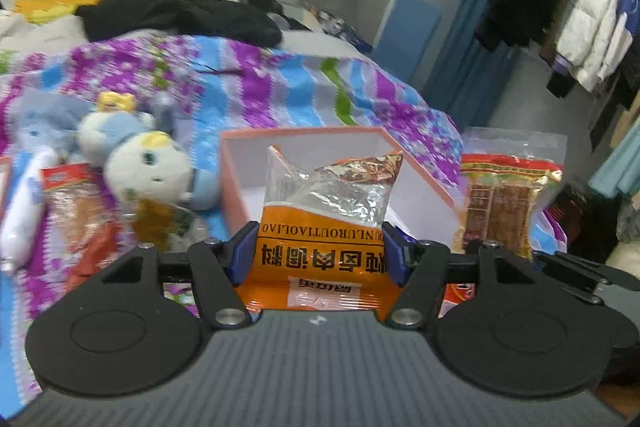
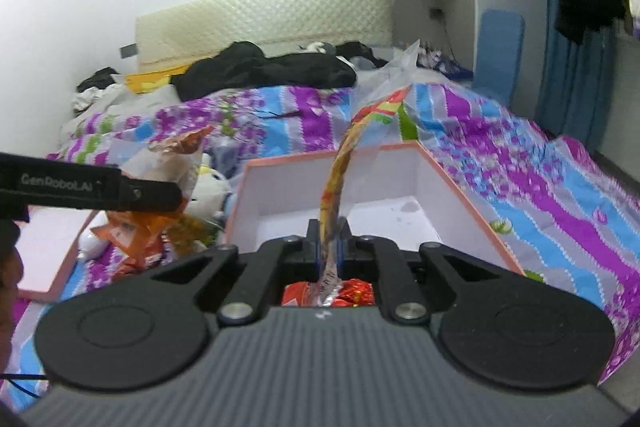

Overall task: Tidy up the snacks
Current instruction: 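Carry both packets over the pink box and release them inside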

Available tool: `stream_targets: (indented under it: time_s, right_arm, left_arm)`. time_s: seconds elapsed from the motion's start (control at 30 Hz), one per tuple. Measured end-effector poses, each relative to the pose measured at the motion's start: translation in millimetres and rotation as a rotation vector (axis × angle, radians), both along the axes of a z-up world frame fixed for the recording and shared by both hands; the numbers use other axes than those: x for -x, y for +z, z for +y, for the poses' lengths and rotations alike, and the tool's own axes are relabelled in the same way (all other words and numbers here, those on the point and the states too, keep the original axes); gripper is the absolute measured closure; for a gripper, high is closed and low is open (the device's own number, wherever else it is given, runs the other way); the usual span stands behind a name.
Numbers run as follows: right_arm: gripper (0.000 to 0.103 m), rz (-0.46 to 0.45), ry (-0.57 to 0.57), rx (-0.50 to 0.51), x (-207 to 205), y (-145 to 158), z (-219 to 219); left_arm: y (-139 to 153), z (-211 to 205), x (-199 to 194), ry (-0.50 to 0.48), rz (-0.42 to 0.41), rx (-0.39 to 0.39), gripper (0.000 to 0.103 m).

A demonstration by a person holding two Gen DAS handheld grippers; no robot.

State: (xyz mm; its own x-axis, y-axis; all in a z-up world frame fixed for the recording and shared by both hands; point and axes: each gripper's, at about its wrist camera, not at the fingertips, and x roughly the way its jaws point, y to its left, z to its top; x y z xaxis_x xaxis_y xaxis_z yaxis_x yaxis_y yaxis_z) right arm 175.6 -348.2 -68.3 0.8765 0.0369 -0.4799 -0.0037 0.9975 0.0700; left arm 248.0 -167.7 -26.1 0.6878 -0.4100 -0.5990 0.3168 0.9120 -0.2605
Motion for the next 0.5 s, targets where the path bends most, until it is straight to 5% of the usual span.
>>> stream_targets:
  time_s: [0.27, 0.5]
  right_arm:
    - [0.093, 0.116, -0.083, -0.017, -51.5, -50.3, -29.4]
    - [0.09, 0.202, -0.1, -0.041, -66.8, -78.1, -34.4]
  left_arm:
    - [-50.3, -42.5, -67.9, -0.106, 0.083, -0.009, 0.035]
    - [-82.8, -56.4, -89.3, -0.138, 0.144, -0.026, 0.035]
